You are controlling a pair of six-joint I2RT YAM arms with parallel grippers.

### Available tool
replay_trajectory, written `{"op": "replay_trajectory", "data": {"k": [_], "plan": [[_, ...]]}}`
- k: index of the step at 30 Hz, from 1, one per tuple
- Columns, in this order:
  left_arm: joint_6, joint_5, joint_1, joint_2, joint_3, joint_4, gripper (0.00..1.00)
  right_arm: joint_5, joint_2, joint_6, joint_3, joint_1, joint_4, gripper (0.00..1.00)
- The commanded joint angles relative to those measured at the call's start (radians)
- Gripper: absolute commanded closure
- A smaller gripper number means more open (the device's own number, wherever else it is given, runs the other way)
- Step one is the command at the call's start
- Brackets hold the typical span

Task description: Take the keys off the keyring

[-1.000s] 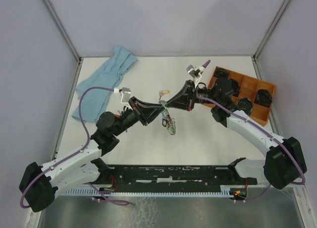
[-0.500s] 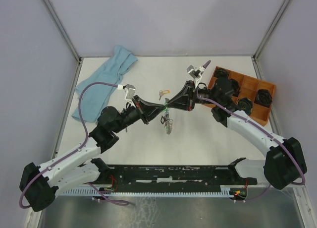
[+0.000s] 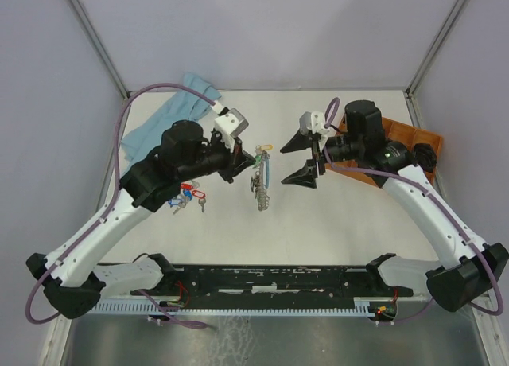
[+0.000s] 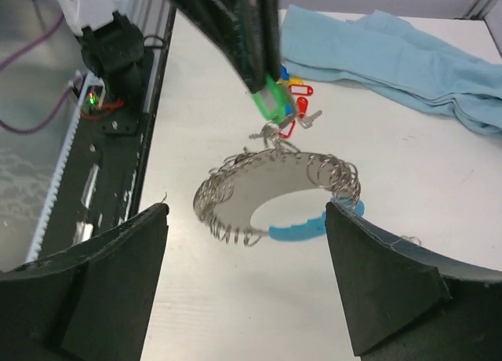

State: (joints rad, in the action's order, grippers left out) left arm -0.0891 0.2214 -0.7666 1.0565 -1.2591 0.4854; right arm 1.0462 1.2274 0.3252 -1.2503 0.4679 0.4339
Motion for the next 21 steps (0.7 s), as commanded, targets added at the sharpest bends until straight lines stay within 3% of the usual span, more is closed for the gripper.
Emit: {"op": "replay_trajectory", "data": {"k": [1, 7, 12, 17, 21], "plan": [[0.287, -0.086, -0.037, 0.131, -0.204, 0.354, 0.97, -0.015, -0.025, 0.437, -0.045, -0.002, 0.273, 0.11], [0.493, -0.105, -0.107, 0.325, -0.439, 0.554, 0.97, 0.120, 0.003, 0.380, -0.027, -0.001, 0.156, 0.10], [0.583, -0.038, -0.122, 0.370, -0.546, 0.573, 0.97, 0.144, -0.005, 0.059, 0.109, 0.000, -0.202, 0.14], [0.601, 0.005, -0.132, 0.390, -0.572, 0.573, 0.97, 0.139, -0.006, -0.231, 0.213, 0.002, -0.526, 0.24], [0.603, 0.033, -0.140, 0.393, -0.572, 0.567, 0.97, 0.133, -0.006, -0.393, 0.270, 0.013, -0.701, 0.26]]}}
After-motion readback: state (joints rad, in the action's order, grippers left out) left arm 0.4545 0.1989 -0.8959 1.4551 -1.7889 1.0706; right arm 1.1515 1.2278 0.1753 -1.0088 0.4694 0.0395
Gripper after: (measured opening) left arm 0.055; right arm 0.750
